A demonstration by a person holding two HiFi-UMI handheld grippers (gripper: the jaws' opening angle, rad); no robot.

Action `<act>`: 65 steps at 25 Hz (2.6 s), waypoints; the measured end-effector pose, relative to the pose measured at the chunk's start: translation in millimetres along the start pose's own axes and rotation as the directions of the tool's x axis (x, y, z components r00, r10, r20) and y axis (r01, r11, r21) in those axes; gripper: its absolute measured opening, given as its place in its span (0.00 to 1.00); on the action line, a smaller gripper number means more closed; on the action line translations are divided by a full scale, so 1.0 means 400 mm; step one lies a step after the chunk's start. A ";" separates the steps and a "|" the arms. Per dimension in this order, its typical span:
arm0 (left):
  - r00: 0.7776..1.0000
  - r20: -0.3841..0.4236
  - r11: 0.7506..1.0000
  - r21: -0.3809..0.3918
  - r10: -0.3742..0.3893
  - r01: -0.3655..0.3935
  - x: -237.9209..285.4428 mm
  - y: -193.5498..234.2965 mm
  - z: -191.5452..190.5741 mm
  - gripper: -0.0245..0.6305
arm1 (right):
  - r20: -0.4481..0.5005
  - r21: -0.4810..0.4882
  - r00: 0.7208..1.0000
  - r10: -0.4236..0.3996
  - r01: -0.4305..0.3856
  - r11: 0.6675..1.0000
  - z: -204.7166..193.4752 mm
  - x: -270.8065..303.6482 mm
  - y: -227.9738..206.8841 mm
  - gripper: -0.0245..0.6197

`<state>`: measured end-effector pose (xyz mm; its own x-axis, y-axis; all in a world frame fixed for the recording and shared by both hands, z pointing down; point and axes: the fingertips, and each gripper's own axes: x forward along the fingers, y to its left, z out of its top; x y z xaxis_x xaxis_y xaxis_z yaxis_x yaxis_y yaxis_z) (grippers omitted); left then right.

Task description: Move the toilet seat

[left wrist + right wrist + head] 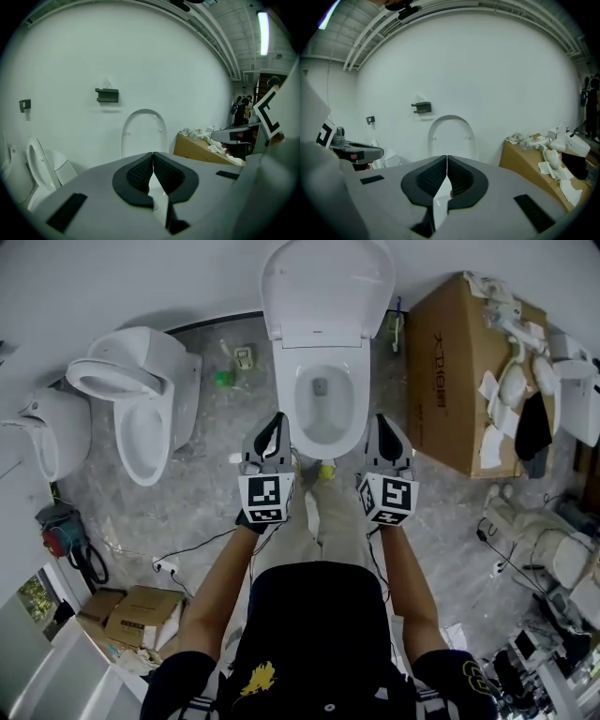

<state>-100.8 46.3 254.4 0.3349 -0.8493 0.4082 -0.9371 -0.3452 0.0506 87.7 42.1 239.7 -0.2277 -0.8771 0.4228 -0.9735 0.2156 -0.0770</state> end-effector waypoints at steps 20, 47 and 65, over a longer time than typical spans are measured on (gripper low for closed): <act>0.989 -0.134 0.990 -0.119 0.065 -0.081 0.162 0.029 -0.325 0.07 | -0.124 0.029 0.991 -0.045 0.049 0.998 -0.315 0.147 -0.099 0.08; 0.879 -0.477 0.943 -0.289 0.007 -0.164 0.343 0.065 -0.893 0.56 | -0.511 0.075 0.859 -0.036 0.087 0.993 -0.823 0.369 -0.201 0.43; 0.761 -0.649 0.940 -0.261 -0.003 -0.220 0.469 0.064 -1.123 0.60 | -0.690 0.009 0.717 -0.103 0.151 0.988 -1.115 0.422 -0.275 0.50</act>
<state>-106.0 57.5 741.9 0.1939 -0.3859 0.9019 -0.9800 -0.0336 0.1963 166.9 61.9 722.3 -0.0463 -0.3548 0.9338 -0.9969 0.0765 -0.0204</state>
